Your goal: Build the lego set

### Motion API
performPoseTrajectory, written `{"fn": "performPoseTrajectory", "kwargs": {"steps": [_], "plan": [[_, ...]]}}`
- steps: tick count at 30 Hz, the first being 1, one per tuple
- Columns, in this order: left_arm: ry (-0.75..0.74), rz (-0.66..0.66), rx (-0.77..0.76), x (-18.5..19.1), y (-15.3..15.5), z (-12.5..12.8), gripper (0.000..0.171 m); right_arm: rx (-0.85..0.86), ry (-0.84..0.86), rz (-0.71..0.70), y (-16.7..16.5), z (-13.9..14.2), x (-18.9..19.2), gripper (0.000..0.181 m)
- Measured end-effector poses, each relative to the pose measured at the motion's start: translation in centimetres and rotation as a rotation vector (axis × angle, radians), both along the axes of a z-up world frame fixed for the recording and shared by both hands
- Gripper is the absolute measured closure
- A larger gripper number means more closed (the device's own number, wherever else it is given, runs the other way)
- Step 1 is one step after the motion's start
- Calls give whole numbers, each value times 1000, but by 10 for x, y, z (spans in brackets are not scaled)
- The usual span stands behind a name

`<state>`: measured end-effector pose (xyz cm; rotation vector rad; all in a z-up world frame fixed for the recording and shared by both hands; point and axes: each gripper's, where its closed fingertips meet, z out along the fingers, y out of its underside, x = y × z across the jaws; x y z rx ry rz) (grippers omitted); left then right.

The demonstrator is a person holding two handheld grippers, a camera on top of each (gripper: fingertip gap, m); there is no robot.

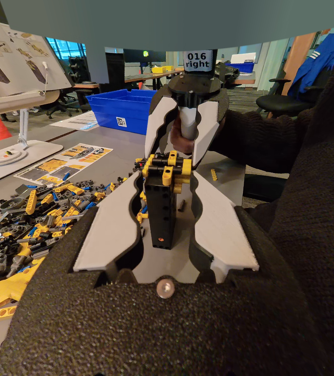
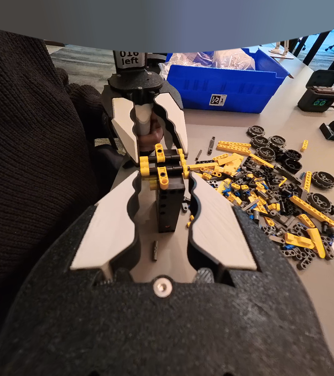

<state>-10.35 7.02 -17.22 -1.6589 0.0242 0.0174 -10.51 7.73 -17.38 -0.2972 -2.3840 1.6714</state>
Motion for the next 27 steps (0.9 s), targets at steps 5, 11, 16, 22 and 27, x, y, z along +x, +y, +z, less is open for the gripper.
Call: {"fn": "performPoseTrajectory", "kwargs": {"steps": [5,11,16,22,27], "plan": [[-1,-4,4,0,-1,0,127,4,1,18,-1,0,0,137],[1,-5,13,1,-2,0,127,-3,1,23,-2,0,1,138],[6,-9,-5,-1,-4,0,126,40,-51,-24,-2,-1,-6,127],[14,-17,-12,0,-4,0,126,217,-18,75,-13,8,1,116],[17,-23,-6,0,-5,0,126,400,-48,143,-18,0,0,130]]}}
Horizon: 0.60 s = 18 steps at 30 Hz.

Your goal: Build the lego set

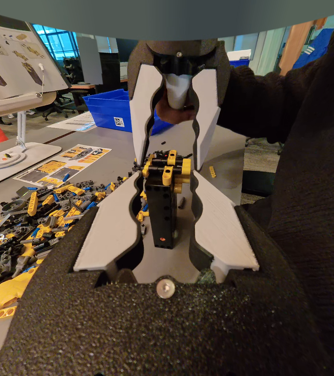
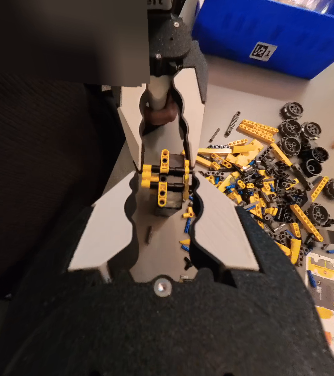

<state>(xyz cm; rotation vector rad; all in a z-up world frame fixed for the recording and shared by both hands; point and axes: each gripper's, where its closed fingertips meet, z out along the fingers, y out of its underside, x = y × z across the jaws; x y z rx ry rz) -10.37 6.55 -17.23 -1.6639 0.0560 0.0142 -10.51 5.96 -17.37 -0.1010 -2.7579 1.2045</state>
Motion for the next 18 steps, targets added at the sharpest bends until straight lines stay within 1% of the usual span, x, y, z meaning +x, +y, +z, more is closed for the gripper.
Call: {"fn": "performPoseTrajectory", "kwargs": {"steps": [5,10,12,18], "plan": [[1,1,11,0,0,0,126,73,-54,-12,3,-2,0,133],[-33,-18,24,2,0,0,127,132,-58,-18,4,-3,1,137],[-24,-19,24,3,1,0,127,156,-64,-10,4,-3,2,137],[-38,-13,26,1,1,0,127,159,-76,-1,4,-2,0,138]]}}
